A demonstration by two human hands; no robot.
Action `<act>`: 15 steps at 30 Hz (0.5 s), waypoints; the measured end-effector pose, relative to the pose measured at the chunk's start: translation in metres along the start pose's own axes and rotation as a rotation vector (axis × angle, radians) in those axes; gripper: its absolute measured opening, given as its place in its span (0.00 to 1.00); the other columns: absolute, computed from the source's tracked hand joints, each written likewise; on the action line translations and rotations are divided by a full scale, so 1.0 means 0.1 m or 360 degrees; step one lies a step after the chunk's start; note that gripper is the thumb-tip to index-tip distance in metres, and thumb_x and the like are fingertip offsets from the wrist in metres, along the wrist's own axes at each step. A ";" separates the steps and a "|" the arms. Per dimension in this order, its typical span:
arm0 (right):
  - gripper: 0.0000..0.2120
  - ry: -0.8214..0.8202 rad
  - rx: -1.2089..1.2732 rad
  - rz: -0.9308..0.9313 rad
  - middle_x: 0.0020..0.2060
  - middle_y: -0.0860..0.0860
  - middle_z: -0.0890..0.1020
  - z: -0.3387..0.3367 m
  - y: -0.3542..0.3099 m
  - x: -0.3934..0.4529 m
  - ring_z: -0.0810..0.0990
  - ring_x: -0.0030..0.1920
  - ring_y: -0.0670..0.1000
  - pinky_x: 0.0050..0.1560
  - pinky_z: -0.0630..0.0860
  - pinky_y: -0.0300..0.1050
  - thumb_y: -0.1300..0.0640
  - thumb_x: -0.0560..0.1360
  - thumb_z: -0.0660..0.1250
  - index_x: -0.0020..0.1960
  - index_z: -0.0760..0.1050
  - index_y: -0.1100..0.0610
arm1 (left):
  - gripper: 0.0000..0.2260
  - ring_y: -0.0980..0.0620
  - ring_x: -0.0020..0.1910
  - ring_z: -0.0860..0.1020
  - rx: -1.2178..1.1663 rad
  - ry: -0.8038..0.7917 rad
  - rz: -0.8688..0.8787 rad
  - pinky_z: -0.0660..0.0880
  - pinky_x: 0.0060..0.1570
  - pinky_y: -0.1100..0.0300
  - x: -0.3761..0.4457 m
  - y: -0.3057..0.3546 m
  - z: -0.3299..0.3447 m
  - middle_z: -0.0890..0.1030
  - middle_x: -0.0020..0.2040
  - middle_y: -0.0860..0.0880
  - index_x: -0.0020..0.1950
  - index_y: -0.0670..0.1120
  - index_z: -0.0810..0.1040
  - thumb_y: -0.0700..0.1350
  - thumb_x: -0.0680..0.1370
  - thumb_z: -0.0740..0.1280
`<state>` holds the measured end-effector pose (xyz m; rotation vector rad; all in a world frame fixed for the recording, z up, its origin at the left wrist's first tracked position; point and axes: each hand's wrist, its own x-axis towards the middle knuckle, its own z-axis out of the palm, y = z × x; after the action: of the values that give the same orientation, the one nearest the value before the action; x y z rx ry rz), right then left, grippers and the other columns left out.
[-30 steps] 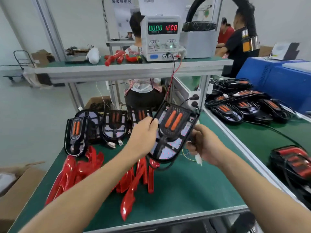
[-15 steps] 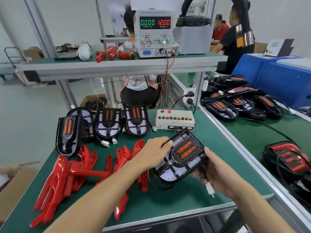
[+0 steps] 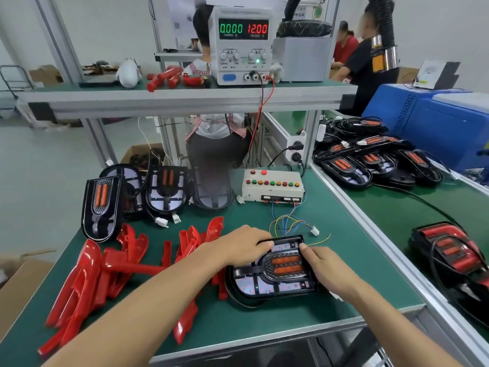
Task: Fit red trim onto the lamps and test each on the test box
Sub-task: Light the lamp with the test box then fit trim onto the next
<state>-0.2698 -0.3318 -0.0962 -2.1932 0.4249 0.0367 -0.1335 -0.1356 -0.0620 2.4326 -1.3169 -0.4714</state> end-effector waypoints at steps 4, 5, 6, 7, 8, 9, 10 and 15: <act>0.20 0.0070 -0.0241 -0.0154 0.42 0.49 0.84 0.02 0.04 0.00 0.81 0.45 0.49 0.51 0.77 0.48 0.45 0.86 0.54 0.46 0.76 0.55 | 0.13 0.48 0.45 0.77 -0.0045 0.0020 -0.0007 0.75 0.48 0.49 -0.07 0.00 0.03 0.81 0.42 0.49 0.47 0.49 0.76 0.52 0.85 0.57; 0.18 0.0053 -0.0205 -0.0184 0.42 0.48 0.83 0.03 0.06 -0.01 0.81 0.45 0.47 0.50 0.76 0.45 0.45 0.86 0.54 0.46 0.75 0.54 | 0.13 0.48 0.47 0.78 -0.0067 0.0030 -0.0011 0.76 0.51 0.49 -0.09 0.01 0.03 0.82 0.46 0.48 0.52 0.48 0.78 0.52 0.85 0.58; 0.17 0.0037 -0.0160 -0.0201 0.43 0.47 0.83 0.03 0.08 -0.01 0.80 0.44 0.45 0.49 0.76 0.43 0.45 0.86 0.54 0.47 0.74 0.53 | 0.14 0.48 0.50 0.79 -0.0090 0.0050 -0.0022 0.76 0.53 0.50 -0.13 0.02 0.02 0.84 0.49 0.48 0.56 0.47 0.80 0.52 0.86 0.58; 0.16 0.0033 -0.0118 -0.0211 0.43 0.47 0.83 0.04 0.11 -0.02 0.80 0.44 0.44 0.50 0.76 0.43 0.45 0.86 0.54 0.47 0.74 0.53 | 0.15 0.49 0.52 0.80 -0.0110 0.0091 -0.0033 0.76 0.55 0.51 -0.16 0.03 0.01 0.84 0.51 0.48 0.58 0.46 0.80 0.52 0.86 0.57; 0.16 0.0036 -0.0080 -0.0219 0.43 0.47 0.83 0.05 0.14 -0.01 0.80 0.45 0.44 0.52 0.76 0.44 0.45 0.86 0.54 0.48 0.74 0.53 | 0.15 0.49 0.53 0.80 -0.0126 0.0162 -0.0041 0.76 0.57 0.52 -0.21 0.05 0.00 0.84 0.53 0.48 0.60 0.45 0.81 0.51 0.86 0.57; 0.16 0.0042 -0.0039 -0.0226 0.43 0.47 0.83 0.06 0.17 -0.01 0.80 0.45 0.44 0.53 0.76 0.45 0.45 0.85 0.55 0.48 0.74 0.53 | 0.15 0.50 0.55 0.80 -0.0148 0.0264 -0.0048 0.75 0.58 0.53 -0.27 0.06 -0.02 0.84 0.55 0.49 0.61 0.45 0.81 0.50 0.86 0.58; 0.16 0.0047 0.0005 -0.0233 0.43 0.46 0.83 0.07 0.19 -0.01 0.80 0.45 0.44 0.53 0.76 0.45 0.44 0.85 0.55 0.48 0.74 0.53 | 0.13 0.53 0.54 0.79 -0.0189 0.0398 -0.0061 0.75 0.58 0.56 -0.35 0.05 -0.04 0.84 0.55 0.50 0.61 0.46 0.82 0.49 0.85 0.60; 0.14 0.0144 0.0130 -0.0265 0.46 0.37 0.81 0.16 0.24 0.00 0.79 0.47 0.39 0.48 0.71 0.31 0.44 0.85 0.55 0.51 0.73 0.52 | 0.07 0.61 0.35 0.76 -0.0327 0.1133 -0.0446 0.74 0.40 0.60 -0.83 -0.27 -0.24 0.79 0.33 0.58 0.42 0.50 0.81 0.45 0.80 0.68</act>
<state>-0.2752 -0.3322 -0.1244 -2.1479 0.2875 -0.1681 -0.1459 -0.0479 -0.0421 2.2820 -0.6028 0.1903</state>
